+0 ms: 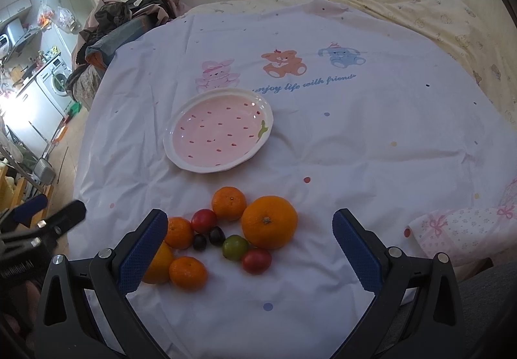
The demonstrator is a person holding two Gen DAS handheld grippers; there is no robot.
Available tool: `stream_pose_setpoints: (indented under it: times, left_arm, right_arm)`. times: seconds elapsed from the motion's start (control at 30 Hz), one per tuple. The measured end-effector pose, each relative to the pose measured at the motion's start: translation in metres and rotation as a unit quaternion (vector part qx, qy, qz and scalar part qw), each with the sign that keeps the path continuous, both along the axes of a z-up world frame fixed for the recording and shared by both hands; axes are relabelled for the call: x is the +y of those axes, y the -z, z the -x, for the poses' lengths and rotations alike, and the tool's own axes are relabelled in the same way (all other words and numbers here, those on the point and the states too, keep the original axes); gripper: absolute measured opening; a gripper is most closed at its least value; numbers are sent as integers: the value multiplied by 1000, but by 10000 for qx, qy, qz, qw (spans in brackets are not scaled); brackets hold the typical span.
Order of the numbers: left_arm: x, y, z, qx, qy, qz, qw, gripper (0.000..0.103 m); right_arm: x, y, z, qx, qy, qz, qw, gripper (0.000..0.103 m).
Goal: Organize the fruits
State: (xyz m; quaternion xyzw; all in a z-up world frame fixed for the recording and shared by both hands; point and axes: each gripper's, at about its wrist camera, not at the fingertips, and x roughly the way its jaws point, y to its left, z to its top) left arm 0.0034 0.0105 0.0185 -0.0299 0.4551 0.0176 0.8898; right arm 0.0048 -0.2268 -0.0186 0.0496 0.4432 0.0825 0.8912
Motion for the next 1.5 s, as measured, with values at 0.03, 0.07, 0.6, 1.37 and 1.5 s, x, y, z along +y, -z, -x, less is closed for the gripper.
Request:
stream_pose_setpoints:
  times: [0.03, 0.07, 0.6, 1.37, 1.5]
  left_arm:
    - [2, -1, -2, 77, -43, -19, 10000, 103]
    - [3, 0, -4, 160, -81, -39, 9998, 103]
    - [-26, 89, -36, 2888, 965, 53, 9525, 86]
    - [-82, 130, -31, 2946, 2956, -962, 9036, 58]
    - [-67, 98, -27, 2732, 2488, -562, 9275, 57]
  right_arm:
    - [-2, 0, 0, 13, 22, 7, 10000, 103]
    - [-4, 0, 0, 43, 50, 1, 10000, 103]
    - [-36, 8, -3, 497, 389, -514, 9967, 103]
    - [-54, 23, -11, 714, 819, -174, 9939, 103]
    - [-52, 27, -14, 818, 729, -198, 9938, 103]
